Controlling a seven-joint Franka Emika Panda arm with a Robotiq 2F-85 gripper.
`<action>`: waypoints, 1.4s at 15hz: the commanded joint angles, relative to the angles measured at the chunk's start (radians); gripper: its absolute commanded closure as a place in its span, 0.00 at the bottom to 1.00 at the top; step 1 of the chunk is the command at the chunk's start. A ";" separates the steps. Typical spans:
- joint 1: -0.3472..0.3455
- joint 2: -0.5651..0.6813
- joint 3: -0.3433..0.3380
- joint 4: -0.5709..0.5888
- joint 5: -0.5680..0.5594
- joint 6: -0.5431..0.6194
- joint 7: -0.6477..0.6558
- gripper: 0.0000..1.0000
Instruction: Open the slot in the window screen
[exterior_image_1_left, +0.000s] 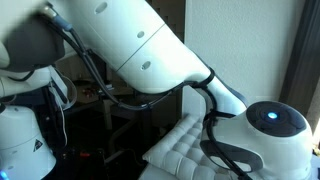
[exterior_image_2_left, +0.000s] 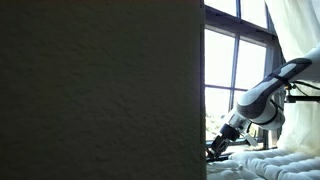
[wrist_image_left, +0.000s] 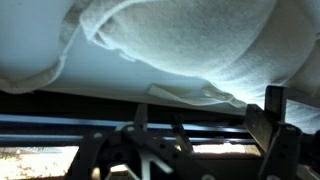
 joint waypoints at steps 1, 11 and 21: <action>-0.004 0.000 0.005 -0.002 -0.018 0.001 0.016 0.00; -0.026 0.004 0.032 -0.003 -0.011 0.008 0.000 0.13; -0.060 0.008 0.085 -0.015 -0.017 0.042 -0.013 0.95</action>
